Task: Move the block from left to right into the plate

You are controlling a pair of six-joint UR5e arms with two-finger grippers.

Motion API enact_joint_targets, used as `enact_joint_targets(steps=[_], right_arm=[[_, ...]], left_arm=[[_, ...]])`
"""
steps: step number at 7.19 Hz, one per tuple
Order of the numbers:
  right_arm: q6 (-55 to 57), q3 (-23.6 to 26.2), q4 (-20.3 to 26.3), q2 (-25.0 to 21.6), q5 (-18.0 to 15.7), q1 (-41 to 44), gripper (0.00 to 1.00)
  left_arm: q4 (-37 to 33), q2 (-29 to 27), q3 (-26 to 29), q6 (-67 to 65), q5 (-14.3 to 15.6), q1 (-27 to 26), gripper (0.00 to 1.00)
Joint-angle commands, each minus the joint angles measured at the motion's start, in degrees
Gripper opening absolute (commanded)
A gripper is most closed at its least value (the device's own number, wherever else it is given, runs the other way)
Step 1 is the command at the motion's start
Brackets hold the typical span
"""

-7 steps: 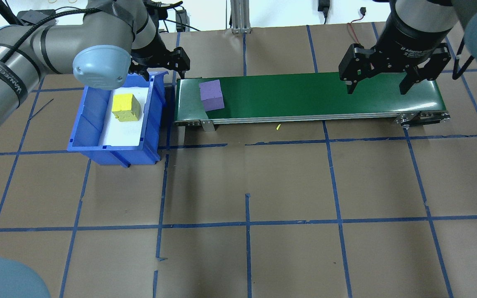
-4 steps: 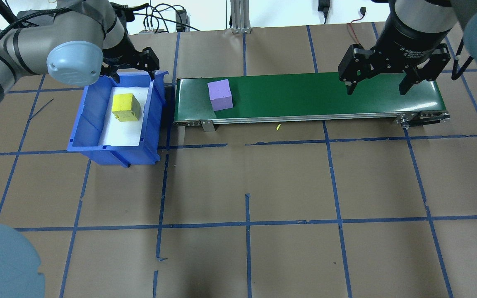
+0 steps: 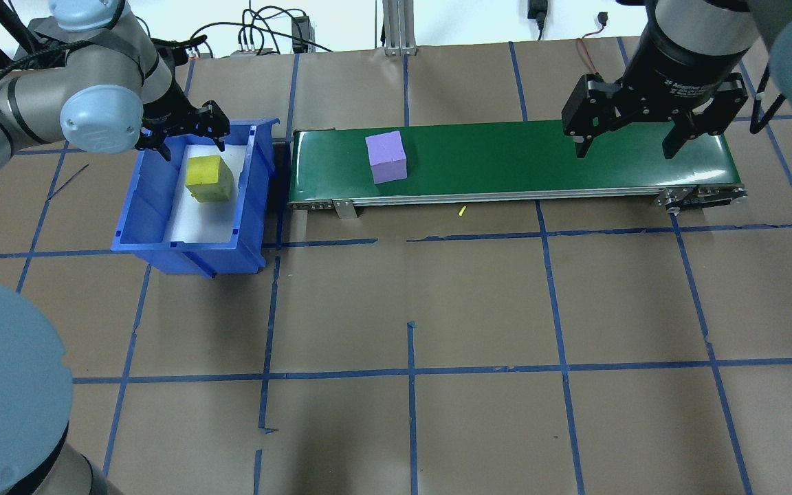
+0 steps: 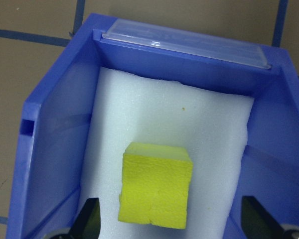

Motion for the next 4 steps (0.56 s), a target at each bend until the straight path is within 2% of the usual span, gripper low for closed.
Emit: enact_joint_targets(steps=[1, 2, 4], right_arm=[[0.0, 0.0, 0.0, 0.0, 0.0, 0.0, 1.00], [0.0, 0.1, 0.0, -0.1, 0.0, 0.0, 1.00], [0.0, 0.0, 0.0, 0.0, 0.0, 0.0, 1.00]], left_arm=[[2.2, -2.9, -0.9, 0.1, -0.3, 0.2, 1.00], [2.9, -3.5, -3.0, 0.1, -0.3, 0.2, 0.90], [4.7, -3.2, -4.0, 5.2, -0.2, 0.2, 0.46]])
